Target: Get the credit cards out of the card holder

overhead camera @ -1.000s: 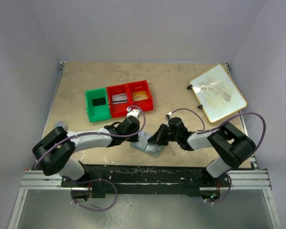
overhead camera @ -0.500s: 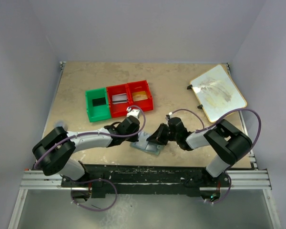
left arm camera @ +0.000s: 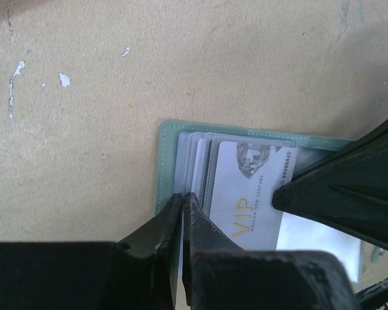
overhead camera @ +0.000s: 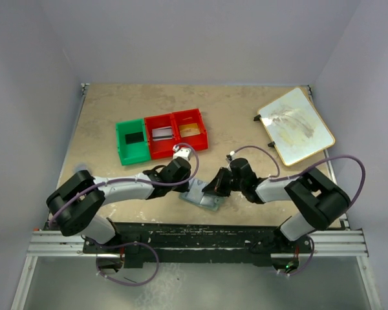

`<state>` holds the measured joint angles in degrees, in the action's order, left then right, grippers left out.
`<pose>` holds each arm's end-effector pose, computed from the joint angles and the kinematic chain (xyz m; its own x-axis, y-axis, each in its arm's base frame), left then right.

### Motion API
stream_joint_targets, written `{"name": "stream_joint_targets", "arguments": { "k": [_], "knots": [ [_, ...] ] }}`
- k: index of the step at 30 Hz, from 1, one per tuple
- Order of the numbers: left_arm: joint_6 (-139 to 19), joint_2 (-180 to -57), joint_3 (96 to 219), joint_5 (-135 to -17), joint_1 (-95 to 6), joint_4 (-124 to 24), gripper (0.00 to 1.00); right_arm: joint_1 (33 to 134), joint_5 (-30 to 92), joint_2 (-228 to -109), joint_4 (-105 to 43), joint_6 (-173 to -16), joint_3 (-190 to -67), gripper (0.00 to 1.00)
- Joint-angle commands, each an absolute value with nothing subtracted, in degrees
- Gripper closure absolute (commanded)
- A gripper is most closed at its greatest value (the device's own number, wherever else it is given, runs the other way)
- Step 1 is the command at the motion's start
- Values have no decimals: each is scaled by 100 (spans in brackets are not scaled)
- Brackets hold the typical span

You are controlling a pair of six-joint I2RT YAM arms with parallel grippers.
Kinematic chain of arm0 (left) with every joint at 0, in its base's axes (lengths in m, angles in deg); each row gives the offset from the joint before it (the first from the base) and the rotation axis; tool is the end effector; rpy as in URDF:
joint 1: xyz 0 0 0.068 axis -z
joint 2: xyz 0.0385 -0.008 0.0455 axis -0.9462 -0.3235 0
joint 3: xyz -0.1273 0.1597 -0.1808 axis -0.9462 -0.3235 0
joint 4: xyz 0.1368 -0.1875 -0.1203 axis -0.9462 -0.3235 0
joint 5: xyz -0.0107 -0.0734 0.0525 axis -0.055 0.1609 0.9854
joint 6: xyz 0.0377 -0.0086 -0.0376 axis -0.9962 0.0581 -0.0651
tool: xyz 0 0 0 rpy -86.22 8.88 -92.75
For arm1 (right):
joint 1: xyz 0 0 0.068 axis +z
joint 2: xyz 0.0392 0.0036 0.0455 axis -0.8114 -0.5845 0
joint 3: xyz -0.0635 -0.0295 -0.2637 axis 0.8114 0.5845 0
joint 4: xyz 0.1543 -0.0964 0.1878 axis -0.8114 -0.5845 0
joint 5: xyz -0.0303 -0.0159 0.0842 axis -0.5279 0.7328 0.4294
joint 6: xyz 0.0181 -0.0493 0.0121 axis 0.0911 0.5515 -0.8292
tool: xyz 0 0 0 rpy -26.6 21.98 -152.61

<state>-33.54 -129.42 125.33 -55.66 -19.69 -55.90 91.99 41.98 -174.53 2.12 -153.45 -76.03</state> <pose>0.1831 -0.2180 0.1575 -0.8003 0.0263 -0.5991 0.2367 0.9318 -0.2753 0.1988 0.1685 0.1262 -0.8960 0.3981 -0.1966 0.0522 0.5342 0.8437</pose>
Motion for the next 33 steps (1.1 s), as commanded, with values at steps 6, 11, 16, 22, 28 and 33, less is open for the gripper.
{"name": "stream_joint_targets", "arguments": {
  "k": [6, 11, 16, 22, 28, 33],
  "knots": [
    [-3375, -13167, 12386, -5519, -1936, -6210, 100, 9032, 4815, -17900, 828, -15125, -7329, 89],
    [-3294, -12933, 12397, -5492, -1934, -6255, 100, 8968, 4991, -18004, 1649, -15514, -6986, 89],
    [-3295, -12534, 12792, -5740, -1927, -6310, 100, 8967, 4972, -18089, 1804, -15563, -6941, 98],
    [-3564, -12809, 13297, -6226, -1680, -5974, 98, 8963, 4923, -18108, 1769, -15580, -6942, 98],
    [-3367, -13485, 13236, -6359, -1677, -5822, 100, 8965, 4957, -18141, 1777, -15581, -6935, 97],
    [-3092, -13681, 13041, -5571, -1672, -6048, 100, 8965, 4953, -17958, 1673, -15598, -6895, 96]
  ]
}}
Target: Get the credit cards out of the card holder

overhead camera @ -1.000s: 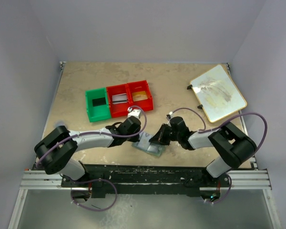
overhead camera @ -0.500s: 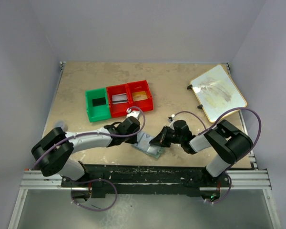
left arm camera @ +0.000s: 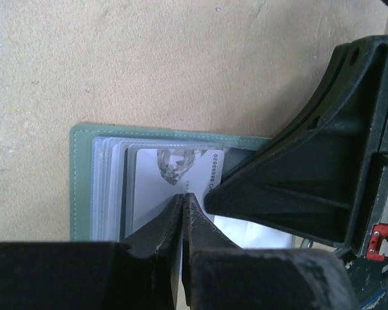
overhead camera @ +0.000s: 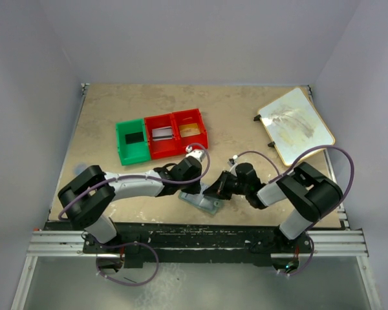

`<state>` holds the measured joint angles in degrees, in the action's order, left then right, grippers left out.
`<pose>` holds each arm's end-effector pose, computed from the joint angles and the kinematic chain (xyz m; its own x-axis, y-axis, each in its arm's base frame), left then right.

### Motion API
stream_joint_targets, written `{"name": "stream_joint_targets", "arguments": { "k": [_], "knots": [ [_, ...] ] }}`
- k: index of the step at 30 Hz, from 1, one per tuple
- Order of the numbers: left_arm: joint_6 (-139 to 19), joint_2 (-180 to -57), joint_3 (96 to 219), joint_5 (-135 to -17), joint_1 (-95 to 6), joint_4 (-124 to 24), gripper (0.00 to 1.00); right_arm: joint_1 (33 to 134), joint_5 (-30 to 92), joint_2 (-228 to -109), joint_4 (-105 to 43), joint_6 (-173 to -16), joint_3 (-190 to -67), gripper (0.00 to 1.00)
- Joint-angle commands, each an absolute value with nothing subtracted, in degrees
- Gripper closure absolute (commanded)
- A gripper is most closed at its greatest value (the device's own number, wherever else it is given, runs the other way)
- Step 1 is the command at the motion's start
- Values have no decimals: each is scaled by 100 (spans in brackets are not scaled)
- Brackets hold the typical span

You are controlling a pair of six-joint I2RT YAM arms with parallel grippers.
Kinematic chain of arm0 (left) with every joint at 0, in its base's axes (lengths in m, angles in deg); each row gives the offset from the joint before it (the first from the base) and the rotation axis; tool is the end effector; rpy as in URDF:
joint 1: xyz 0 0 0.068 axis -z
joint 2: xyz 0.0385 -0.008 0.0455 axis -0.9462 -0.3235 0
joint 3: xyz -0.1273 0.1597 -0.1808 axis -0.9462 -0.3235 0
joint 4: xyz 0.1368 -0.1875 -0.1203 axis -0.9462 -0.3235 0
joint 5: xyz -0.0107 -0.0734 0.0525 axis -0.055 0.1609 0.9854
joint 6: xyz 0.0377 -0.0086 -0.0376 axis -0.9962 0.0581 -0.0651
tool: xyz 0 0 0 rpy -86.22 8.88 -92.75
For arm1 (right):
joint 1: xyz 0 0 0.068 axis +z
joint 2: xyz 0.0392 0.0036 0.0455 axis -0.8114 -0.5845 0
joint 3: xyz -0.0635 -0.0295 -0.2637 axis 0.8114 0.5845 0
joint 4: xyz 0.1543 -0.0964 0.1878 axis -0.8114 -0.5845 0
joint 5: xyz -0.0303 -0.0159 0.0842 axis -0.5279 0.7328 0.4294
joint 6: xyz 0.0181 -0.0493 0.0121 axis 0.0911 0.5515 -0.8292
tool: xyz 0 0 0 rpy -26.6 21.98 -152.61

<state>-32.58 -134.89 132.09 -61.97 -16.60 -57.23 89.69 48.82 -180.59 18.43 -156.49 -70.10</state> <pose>0.1845 -0.2531 0.1623 -0.8369 0.0843 -0.5408 0.3147 0.8825 -0.3494 0.1923 0.1558 0.1046 -0.9141 0.3816 -0.1371 0.0473 0.4361 0.8986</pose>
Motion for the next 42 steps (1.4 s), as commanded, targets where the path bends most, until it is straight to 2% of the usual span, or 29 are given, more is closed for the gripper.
{"name": "stream_joint_targets", "arguments": {
  "k": [1, 7, 15, 16, 18, 21, 29, 34, 42],
  "knots": [
    [-3065, -13671, 13005, -5518, -1672, -6042, 100, 8959, 4954, -17919, 1633, -15599, -6890, 96],
    [-3014, -13624, 12917, -5532, -1663, -5988, 100, 8964, 5019, -17914, 2143, -15897, -6748, 83],
    [-3081, -13569, 12888, -5579, -1663, -6032, 100, 8961, 5012, -18537, 3325, -16343, -6692, 80],
    [-3094, -13568, 12889, -5578, -1663, -6049, 100, 8965, 5023, -18632, 3622, -16460, -6627, 81],
    [-3105, -13555, 12872, -5568, -1664, -6067, 100, 8964, 4970, -18791, 4140, -16671, -6510, 91],
    [-3111, -13543, 12855, -5526, -1667, -6088, 100, 8965, 4939, -18925, 4342, -16742, -6374, 100],
    [-3126, -13562, 12945, -5179, -1664, -6335, 100, 8956, 5131, -19011, 4507, -16709, -5949, 100],
    [-3210, -13608, 12900, -5429, -1666, -6175, 100, 8955, 5373, -19386, 4977, -16730, -5855, 100],
    [-3282, -13710, 12863, -5360, -1508, -6240, 100, 8948, 5114, -19636, 5557, -16987, -5561, 100]
  ]
}}
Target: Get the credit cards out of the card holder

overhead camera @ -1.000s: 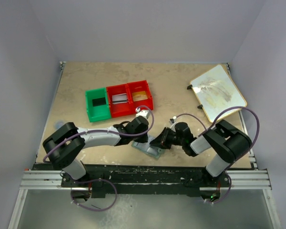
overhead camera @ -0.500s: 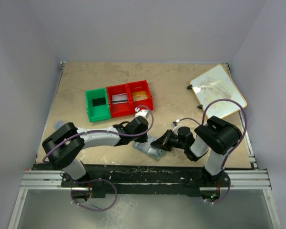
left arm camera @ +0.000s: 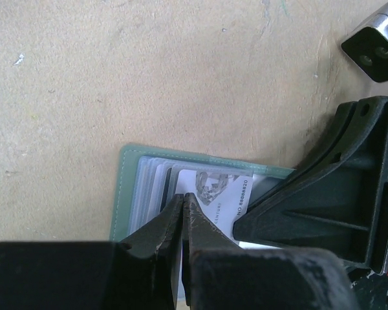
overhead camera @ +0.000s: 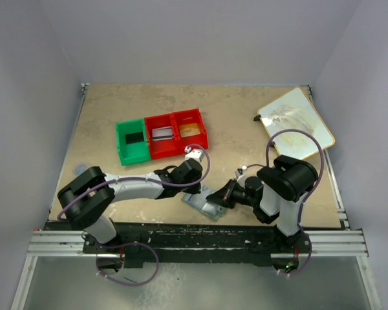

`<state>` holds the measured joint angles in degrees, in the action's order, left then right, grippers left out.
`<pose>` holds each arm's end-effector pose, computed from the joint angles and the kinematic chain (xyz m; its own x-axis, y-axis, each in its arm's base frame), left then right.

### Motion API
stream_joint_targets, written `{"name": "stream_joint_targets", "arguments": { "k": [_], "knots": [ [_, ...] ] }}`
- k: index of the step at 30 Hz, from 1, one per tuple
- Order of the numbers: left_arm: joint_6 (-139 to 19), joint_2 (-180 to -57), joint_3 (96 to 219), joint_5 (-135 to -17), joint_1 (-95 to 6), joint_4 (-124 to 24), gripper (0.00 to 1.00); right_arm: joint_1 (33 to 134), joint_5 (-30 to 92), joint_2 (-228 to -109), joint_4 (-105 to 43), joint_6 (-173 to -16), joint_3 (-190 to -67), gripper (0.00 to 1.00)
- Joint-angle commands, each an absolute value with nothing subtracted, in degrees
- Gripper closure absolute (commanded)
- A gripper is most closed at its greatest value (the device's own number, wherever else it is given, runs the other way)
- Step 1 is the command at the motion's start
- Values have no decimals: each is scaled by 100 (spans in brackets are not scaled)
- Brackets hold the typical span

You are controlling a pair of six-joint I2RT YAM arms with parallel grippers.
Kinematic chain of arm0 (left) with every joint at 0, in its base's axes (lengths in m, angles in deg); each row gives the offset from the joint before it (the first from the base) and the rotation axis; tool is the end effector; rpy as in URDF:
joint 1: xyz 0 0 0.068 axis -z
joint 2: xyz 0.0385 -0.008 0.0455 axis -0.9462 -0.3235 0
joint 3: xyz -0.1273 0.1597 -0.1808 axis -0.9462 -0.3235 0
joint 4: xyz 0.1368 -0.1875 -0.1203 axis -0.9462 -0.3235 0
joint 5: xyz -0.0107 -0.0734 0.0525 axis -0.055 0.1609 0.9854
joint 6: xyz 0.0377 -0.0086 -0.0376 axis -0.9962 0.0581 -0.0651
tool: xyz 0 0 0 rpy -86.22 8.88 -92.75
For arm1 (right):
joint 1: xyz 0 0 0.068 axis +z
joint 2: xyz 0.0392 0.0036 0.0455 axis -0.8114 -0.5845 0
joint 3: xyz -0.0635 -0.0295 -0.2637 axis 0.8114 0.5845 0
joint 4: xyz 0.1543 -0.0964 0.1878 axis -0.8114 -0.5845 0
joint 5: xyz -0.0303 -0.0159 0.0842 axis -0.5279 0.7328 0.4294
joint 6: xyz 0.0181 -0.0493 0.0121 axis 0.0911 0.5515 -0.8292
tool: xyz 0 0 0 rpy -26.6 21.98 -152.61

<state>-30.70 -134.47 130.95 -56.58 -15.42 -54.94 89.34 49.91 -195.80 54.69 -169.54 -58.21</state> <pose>0.1811 -0.2536 0.1619 -0.8070 0.0320 -0.5898 0.2767 0.9027 -0.3296 0.1603 0.1323 0.0781 -0.8897 0.4565 0.0031 0.1311 0.2489 0.9596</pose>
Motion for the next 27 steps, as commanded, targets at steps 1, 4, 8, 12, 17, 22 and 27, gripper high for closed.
{"name": "stream_joint_targets", "arguments": {
  "k": [1, 4, 8, 12, 17, 22, 27],
  "knots": [
    [-3270, -13722, 12855, -5311, -1498, -6265, 100, 8948, 5051, -19580, 5519, -16995, -5518, 100],
    [-3244, -13737, 12808, -5232, -1479, -6289, 100, 8948, 4947, -19173, 5074, -16891, -5549, 100],
    [-3176, -13693, 12769, -5116, -1470, -6302, 100, 8947, 4771, -18053, 2865, -16025, -6098, 100],
    [-3088, -13649, 12769, -5012, -1470, -6244, 100, 8939, 4052, -16901, -52, -15198, -6953, 100],
    [-2946, -13855, 12949, -5015, -1470, -6045, 100, 8741, 4139, -16797, -565, -14752, -7023, 100],
    [-2895, -13954, 12993, -4927, -1461, -6017, 100, 8390, 4929, -16990, -330, -14359, -7079, 100],
    [-2816, -13840, 12788, -4897, -1444, -5961, 100, 7902, 4834, -16807, -1261, -13690, -7405, 100]
  ]
}}
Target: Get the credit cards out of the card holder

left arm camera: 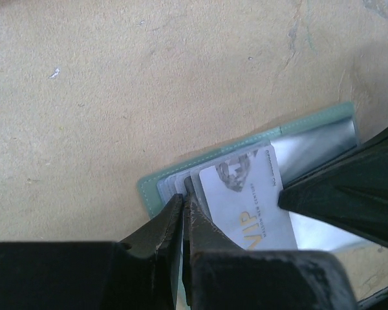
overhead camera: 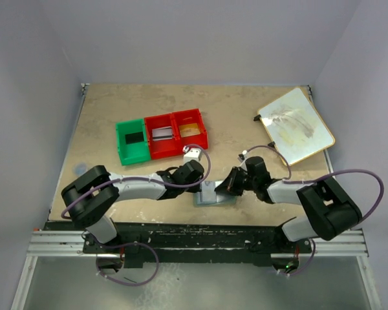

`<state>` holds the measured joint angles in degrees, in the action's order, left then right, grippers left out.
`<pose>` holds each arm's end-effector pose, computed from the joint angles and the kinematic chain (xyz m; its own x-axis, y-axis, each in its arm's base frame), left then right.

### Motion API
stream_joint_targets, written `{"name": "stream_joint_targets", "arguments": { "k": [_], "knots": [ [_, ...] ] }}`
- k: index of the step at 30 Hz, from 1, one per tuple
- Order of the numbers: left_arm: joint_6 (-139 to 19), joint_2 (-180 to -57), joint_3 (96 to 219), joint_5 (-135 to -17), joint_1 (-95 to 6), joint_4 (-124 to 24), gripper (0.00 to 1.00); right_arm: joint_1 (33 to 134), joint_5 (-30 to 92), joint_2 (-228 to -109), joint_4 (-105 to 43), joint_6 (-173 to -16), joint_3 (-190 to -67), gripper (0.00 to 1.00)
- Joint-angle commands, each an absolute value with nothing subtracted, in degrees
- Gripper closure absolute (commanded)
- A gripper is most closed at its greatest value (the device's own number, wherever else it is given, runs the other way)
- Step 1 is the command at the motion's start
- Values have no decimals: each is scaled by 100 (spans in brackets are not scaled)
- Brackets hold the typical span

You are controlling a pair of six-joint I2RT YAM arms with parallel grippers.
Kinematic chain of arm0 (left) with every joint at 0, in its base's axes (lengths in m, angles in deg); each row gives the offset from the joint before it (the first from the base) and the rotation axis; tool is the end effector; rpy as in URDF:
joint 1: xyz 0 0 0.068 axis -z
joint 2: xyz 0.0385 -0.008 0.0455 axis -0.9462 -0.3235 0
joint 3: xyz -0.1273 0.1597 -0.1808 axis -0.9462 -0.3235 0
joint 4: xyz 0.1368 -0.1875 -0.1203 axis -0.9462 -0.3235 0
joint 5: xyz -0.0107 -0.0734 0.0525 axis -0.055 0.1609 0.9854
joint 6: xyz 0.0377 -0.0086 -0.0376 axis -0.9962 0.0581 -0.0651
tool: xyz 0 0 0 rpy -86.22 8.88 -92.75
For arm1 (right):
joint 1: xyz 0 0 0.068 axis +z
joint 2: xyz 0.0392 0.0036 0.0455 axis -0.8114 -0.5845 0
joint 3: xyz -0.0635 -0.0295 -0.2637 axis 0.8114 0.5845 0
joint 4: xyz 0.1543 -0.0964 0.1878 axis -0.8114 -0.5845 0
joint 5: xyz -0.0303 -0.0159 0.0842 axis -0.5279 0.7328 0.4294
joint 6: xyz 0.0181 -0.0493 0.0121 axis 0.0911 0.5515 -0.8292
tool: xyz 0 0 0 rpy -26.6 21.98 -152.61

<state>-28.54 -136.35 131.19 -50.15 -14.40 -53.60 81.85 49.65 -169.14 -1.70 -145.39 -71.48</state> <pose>0.1818 -0.2577 0.1559 -0.7756 -0.0157 -0.6310 0.2161 0.9327 -0.2888 0.1999 0.1225 0.1226 -0.8941 0.3865 -0.2264 0.0315 0.5585 0.8289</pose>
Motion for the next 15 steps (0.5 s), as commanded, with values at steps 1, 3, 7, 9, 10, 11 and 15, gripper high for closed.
{"name": "stream_joint_targets", "arguments": {
  "k": [1, 3, 7, 9, 10, 11, 15],
  "knots": [
    [-2806, -13819, 12754, -4889, -1444, -5960, 100, 7861, 4744, -16793, -1514, -13566, -7507, 100],
    [-2801, -13807, 12709, -4886, -1444, -5960, 100, 7810, 4647, -16809, -1834, -13387, -7641, 100],
    [-2837, -13830, 12703, -4912, -1439, -5935, 100, 7781, 4469, -16811, -2138, -13117, -7760, 100],
    [-2840, -13812, 12713, -4914, -1435, -5933, 100, 7762, 4592, -16753, -1944, -13144, -7728, 100],
    [-2844, -13814, 12728, -4906, -1430, -5952, 100, 7761, 4778, -16748, -1840, -13119, -7742, 100],
    [-2843, -13790, 12755, -4879, -1427, -5984, 100, 7761, 4954, -16755, -1730, -13104, -7747, 100],
    [-2742, -13438, 12815, -4664, -1426, -6141, 100, 7759, 5475, -16748, -754, -13505, -7503, 94]
  ]
}}
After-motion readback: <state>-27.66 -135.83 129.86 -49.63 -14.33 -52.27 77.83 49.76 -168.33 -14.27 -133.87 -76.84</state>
